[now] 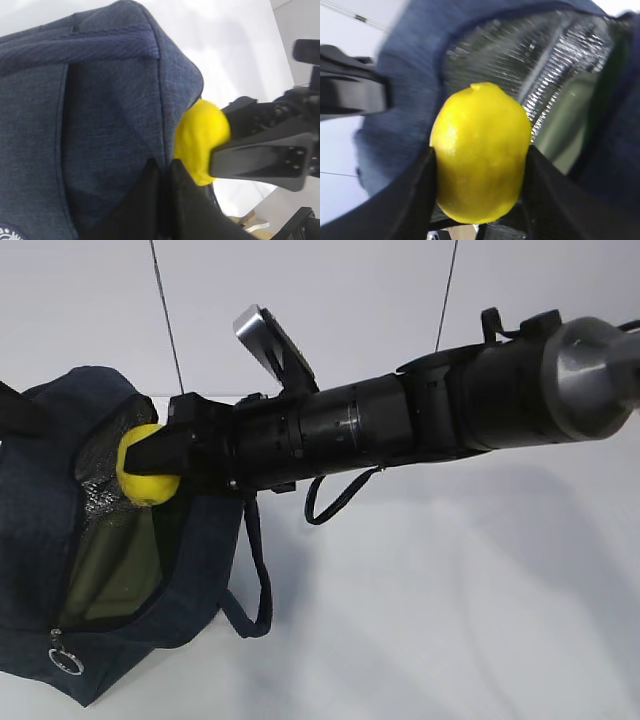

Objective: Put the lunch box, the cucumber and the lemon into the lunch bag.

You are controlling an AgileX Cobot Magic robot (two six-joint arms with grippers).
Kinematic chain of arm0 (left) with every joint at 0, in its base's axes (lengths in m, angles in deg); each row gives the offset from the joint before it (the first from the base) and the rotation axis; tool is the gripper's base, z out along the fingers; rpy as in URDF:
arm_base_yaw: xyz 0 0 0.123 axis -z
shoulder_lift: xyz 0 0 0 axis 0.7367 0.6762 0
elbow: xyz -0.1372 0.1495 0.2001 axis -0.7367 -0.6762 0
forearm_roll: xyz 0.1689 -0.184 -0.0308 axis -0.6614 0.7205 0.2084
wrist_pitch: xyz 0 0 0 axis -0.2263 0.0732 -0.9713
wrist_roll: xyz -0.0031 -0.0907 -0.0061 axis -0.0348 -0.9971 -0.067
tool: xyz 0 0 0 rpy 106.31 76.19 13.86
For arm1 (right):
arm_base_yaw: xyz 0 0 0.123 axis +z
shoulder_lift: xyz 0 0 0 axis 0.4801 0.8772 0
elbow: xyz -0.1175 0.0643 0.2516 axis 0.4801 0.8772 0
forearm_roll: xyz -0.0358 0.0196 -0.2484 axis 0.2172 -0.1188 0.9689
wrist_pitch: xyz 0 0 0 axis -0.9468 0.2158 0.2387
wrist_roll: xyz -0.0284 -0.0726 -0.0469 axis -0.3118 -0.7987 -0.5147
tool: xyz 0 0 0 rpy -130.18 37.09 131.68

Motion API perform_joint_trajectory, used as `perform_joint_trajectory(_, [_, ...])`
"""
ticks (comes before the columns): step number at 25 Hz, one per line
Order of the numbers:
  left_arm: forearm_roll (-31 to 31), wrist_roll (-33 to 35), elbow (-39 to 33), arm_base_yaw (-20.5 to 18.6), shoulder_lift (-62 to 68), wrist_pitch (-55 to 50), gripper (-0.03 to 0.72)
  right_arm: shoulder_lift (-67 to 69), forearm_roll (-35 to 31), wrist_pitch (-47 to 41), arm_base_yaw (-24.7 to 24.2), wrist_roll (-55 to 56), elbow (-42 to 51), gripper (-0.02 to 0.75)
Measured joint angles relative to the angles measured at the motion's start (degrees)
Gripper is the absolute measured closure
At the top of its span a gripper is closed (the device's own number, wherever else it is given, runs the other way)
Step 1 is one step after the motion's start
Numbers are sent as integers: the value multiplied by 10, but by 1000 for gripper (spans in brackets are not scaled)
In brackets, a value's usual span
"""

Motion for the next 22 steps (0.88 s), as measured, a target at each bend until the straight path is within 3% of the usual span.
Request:
perform_joint_trajectory(6, [0,0,0,0,0,0,687,8,0,-19,0,-47,-8,363])
perform_joint_trajectory(13, [2,0,0,0,0,0,687,8,-1,-26,0,-96,-35,280])
perform_joint_trajectory(22, [4,0,0,0,0,0,687,13,-1,-26,0,-119,-40,274])
